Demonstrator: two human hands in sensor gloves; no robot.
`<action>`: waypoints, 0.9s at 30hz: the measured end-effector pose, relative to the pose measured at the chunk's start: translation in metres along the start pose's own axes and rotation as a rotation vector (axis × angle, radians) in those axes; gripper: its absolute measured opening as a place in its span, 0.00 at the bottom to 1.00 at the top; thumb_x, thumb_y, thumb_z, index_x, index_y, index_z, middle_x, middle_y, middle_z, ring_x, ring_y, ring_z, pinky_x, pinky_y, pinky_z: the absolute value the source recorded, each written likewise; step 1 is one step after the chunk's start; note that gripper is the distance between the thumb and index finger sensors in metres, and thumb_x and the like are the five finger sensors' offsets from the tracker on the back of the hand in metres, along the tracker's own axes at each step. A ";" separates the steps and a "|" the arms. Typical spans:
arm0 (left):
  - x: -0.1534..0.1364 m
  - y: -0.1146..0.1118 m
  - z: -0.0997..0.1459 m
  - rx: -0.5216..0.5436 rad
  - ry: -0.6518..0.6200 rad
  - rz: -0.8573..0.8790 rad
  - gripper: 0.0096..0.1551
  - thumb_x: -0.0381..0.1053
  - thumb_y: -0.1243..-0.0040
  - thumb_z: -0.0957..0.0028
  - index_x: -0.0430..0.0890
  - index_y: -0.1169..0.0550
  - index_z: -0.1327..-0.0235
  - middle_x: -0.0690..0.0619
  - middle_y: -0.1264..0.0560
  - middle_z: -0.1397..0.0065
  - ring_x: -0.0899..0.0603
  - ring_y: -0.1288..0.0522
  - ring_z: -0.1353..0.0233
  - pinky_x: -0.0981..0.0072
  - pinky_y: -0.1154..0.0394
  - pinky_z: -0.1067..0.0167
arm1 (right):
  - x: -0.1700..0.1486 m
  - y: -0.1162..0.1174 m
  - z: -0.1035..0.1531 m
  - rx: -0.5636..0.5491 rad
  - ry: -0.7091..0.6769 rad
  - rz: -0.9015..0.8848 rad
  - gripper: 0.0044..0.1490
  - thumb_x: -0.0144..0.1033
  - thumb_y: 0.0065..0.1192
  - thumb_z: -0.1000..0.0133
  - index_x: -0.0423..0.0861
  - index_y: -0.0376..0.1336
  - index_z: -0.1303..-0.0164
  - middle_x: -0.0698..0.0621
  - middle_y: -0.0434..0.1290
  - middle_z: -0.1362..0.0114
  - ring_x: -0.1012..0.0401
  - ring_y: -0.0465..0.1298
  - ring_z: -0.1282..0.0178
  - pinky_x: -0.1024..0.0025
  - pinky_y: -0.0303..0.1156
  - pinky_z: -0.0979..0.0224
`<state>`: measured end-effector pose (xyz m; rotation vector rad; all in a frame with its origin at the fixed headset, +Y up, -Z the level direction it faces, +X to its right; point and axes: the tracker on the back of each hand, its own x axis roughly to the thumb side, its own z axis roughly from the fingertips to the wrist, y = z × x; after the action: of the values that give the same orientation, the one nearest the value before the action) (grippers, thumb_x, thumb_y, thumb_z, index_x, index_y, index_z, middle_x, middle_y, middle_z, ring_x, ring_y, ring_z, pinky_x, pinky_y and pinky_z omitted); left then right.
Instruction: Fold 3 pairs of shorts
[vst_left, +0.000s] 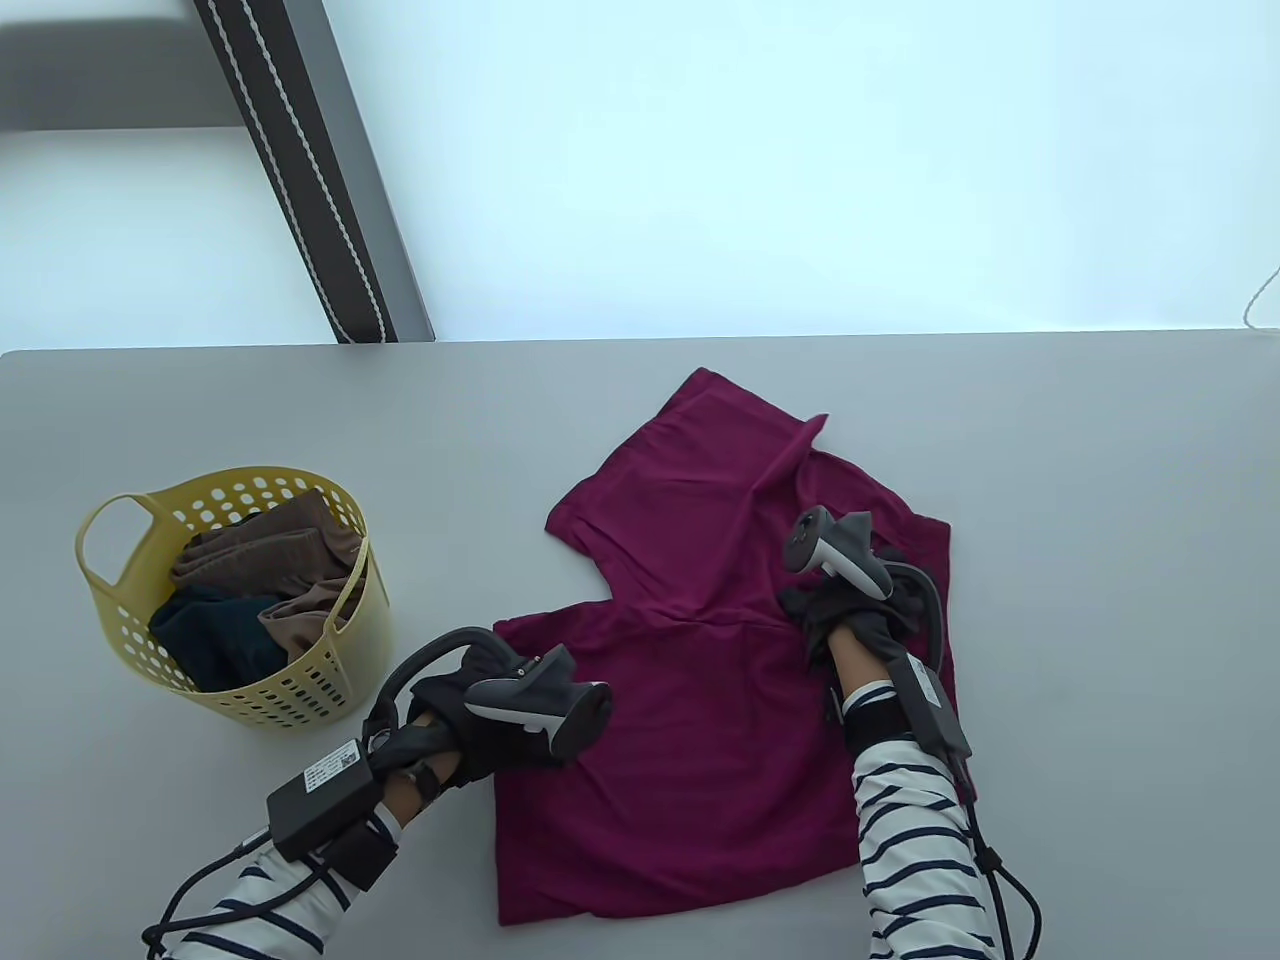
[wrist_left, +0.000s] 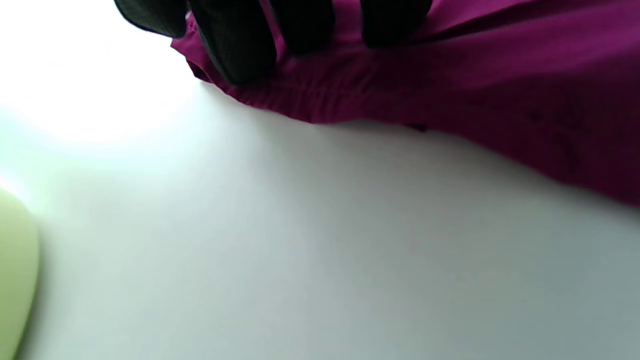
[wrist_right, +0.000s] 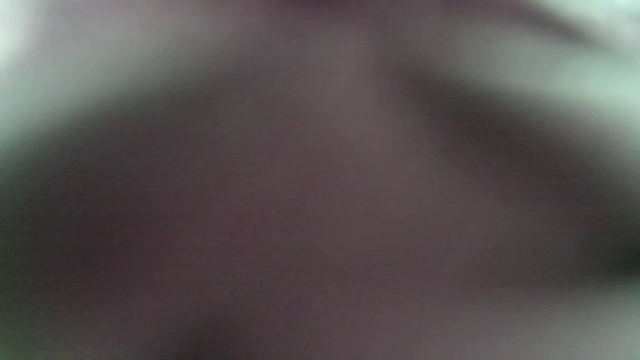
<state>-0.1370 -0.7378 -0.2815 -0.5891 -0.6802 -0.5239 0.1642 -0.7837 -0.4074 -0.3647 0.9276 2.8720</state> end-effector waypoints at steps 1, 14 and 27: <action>0.000 -0.004 0.002 0.006 0.002 -0.019 0.40 0.70 0.65 0.57 0.59 0.40 0.29 0.45 0.44 0.14 0.33 0.31 0.21 0.32 0.37 0.26 | -0.001 0.001 -0.002 -0.017 -0.015 -0.025 0.53 0.61 0.30 0.46 0.47 0.19 0.25 0.29 0.19 0.27 0.27 0.23 0.31 0.33 0.29 0.30; 0.001 -0.012 0.042 0.332 0.279 -0.310 0.52 0.70 0.62 0.56 0.47 0.51 0.20 0.40 0.36 0.17 0.39 0.25 0.26 0.36 0.31 0.28 | -0.034 -0.027 0.069 -0.381 -0.293 0.138 0.61 0.64 0.32 0.45 0.42 0.10 0.32 0.31 0.17 0.27 0.31 0.25 0.28 0.37 0.32 0.28; 0.011 -0.063 0.038 0.109 0.234 -0.160 0.57 0.71 0.65 0.58 0.38 0.45 0.20 0.34 0.37 0.20 0.37 0.25 0.29 0.32 0.32 0.31 | -0.070 0.043 0.139 0.159 -0.401 0.578 0.49 0.49 0.57 0.48 0.34 0.48 0.24 0.31 0.56 0.26 0.35 0.64 0.29 0.42 0.63 0.33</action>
<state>-0.1850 -0.7614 -0.2295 -0.3653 -0.5319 -0.6885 0.1977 -0.7384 -0.2566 0.5686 1.3320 3.1239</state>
